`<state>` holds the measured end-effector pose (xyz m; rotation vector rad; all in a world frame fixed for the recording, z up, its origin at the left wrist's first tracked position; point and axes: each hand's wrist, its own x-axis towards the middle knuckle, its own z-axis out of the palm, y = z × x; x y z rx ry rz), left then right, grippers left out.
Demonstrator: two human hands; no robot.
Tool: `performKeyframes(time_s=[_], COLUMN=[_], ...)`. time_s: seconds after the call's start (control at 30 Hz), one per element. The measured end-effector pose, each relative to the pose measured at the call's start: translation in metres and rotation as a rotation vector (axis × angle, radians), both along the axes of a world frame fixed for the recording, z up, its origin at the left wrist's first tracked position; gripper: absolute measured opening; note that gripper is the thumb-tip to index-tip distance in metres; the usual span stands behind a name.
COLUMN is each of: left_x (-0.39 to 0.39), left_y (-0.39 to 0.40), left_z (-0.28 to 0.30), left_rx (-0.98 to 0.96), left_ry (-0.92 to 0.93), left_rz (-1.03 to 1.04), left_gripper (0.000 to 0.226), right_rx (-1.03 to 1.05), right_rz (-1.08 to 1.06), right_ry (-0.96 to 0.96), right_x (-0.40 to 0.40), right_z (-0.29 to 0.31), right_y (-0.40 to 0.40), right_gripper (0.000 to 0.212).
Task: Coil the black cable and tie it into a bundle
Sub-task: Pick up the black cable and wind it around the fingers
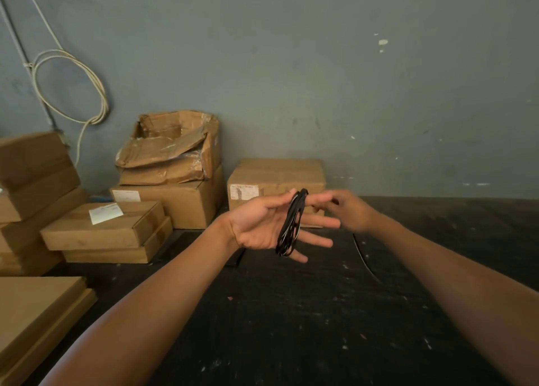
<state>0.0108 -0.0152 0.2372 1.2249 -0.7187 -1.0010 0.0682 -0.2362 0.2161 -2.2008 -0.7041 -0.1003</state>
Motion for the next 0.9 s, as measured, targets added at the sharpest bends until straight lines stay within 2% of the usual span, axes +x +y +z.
performKeyframes(time_s=[0.1,0.17,0.27,0.43,0.63,0.9], left_x=[0.001,0.002,0.006,0.015,0.027,0.033], left_y=[-0.003,-0.004,-0.004,0.004,0.021,0.037], left_z=[0.011,0.014,0.013,0.013,0.015,-0.005], left_rx=[-0.074,-0.113,-0.175,-0.233,-0.237,-0.123], left_ry=[-0.006,-0.005,0.033,0.034,0.066,0.077], left_rz=[-0.017,-0.007,0.043,0.173,0.387,0.583], left_gripper=[0.057,0.056,0.056,0.054,0.053,0.051], right_rx=[0.028,0.143,0.194,0.040,-0.270,-0.348], right_rz=[-0.008,0.033,0.067,0.169,0.147,0.156], right_ry=[0.089,0.150,0.164,0.076,0.004,-0.200], right_x=[-0.012,-0.025,-0.044,-0.072,-0.096,-0.102], right_z=[-0.030,-0.046,-0.064,-0.072,-0.068,-0.030], right_y=[0.011,0.025,0.045,0.061,0.067,0.063], right_gripper=[0.019,0.021,0.018,0.017,0.033,0.027])
